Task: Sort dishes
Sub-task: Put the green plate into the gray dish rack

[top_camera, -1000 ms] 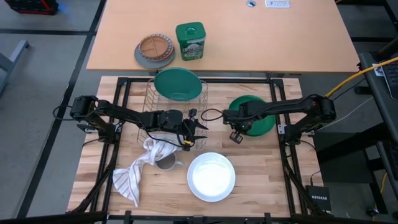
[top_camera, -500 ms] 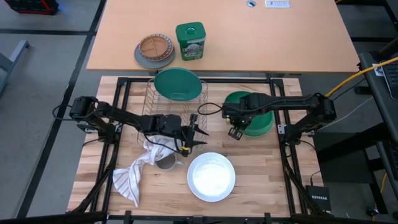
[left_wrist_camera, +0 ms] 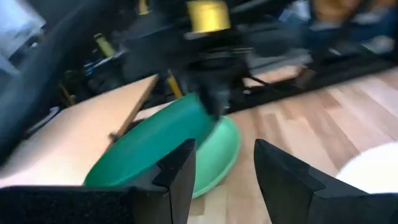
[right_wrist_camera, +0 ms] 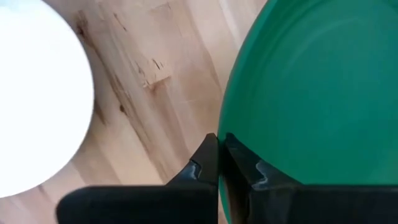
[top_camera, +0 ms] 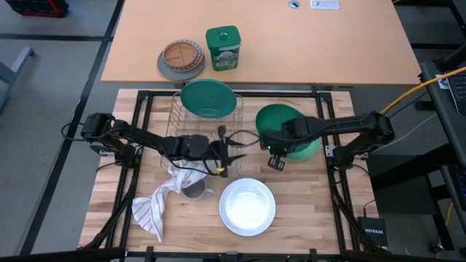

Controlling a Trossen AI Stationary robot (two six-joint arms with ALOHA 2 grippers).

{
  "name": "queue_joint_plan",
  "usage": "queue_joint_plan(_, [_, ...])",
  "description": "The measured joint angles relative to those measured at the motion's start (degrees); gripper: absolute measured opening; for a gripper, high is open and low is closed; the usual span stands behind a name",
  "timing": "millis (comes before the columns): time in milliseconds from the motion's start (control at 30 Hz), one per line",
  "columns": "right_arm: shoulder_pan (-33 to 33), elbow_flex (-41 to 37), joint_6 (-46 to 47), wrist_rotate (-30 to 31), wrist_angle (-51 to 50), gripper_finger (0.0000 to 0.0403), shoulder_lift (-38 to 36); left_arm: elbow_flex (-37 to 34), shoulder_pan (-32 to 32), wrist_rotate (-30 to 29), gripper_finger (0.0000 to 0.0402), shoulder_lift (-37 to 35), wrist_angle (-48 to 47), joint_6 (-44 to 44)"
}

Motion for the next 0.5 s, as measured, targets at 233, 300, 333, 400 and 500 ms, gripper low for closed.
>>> queue_joint_plan(233, [7.5,0.0,0.0,10.9,0.2,0.0005,0.0,0.0,1.0,-6.8,0.0153,0.0,1.3,-8.6])
queue_joint_plan(300, [9.2,0.0,0.0,13.6,0.2,0.0005,0.0,0.0,1.5,-7.0,0.0153,0.0,1.2,-10.3])
queue_joint_plan(333, [10.0,0.0,0.0,14.6,0.2,0.0005,0.0,0.0,1.8,-7.0,0.0153,0.0,1.2,-11.1])
queue_joint_plan(400, [11.2,0.0,0.0,15.8,0.3,0.0005,0.0,0.0,2.1,-7.0,0.0153,0.0,1.2,-11.8])
queue_joint_plan(500, [12.0,0.0,0.4,16.1,0.6,0.0005,0.0,0.0,2.3,-7.0,0.0153,-0.1,1.2,-12.2])
